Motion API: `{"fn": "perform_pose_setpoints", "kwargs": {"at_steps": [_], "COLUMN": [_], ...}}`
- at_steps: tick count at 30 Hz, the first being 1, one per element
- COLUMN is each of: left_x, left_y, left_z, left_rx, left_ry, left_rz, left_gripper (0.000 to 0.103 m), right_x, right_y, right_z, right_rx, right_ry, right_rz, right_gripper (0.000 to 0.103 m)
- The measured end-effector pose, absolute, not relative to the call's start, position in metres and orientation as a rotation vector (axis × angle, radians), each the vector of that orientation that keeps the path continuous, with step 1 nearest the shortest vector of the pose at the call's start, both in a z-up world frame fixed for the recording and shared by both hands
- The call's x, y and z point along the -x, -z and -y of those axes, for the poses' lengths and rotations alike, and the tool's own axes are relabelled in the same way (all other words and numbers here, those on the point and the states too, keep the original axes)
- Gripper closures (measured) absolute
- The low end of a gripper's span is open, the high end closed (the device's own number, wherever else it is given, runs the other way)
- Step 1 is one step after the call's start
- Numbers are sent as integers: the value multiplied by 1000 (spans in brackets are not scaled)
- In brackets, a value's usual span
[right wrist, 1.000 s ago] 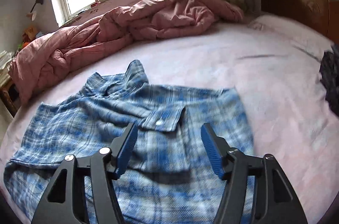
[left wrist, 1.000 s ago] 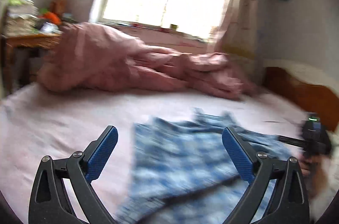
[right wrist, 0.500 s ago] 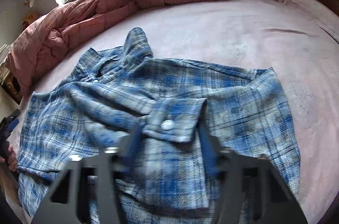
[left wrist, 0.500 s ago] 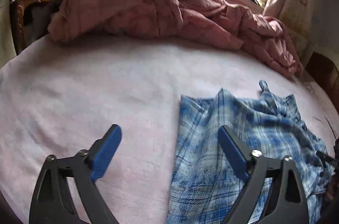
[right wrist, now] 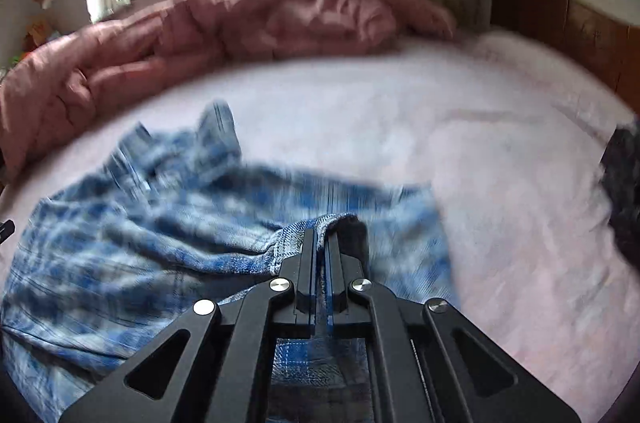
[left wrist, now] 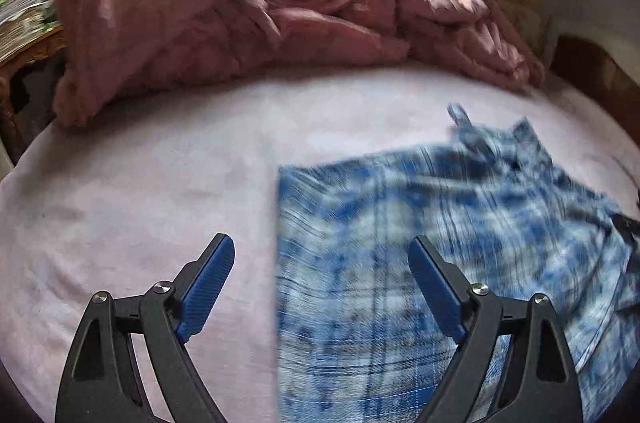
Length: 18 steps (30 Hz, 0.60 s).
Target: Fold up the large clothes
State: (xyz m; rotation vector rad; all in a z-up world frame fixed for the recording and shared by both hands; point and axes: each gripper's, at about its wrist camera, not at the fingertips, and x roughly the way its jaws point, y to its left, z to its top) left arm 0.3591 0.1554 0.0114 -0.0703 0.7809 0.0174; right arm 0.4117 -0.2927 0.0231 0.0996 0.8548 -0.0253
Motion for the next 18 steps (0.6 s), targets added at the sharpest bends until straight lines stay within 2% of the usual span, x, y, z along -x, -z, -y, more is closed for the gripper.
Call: {"fn": "perform_pose_setpoints", "kwargs": {"at_steps": [3, 5, 7, 10, 14, 16, 18], "left_x": [-376, -375, -369, -351, -303, -275, -245], "left_y": [11, 8, 1, -17, -58, -77, -92], "left_z": [-147, -149, -152, -151, -145, -138, -129], "left_rx": [10, 15, 11, 19, 31, 54, 57], "left_ry": [-83, -120, -168, -126, -81, -41, -28], "left_rz": [-920, -897, -848, -737, -560, -507, -442], "left_gripper": [15, 16, 20, 21, 21, 20, 14], "right_x": [-412, -411, -405, -384, -338, -317, -288], "right_y": [-17, -19, -25, -43, -76, -90, -104], "right_z": [300, 302, 304, 311, 316, 311, 304], "right_rx": [-128, -129, -130, -138, -161, -151, -132], "right_ry": [32, 24, 34, 68, 23, 14, -22], "right_rz": [-873, -866, -837, -738, -614, -568, -526], "right_gripper": [100, 99, 92, 77, 45, 43, 36]}}
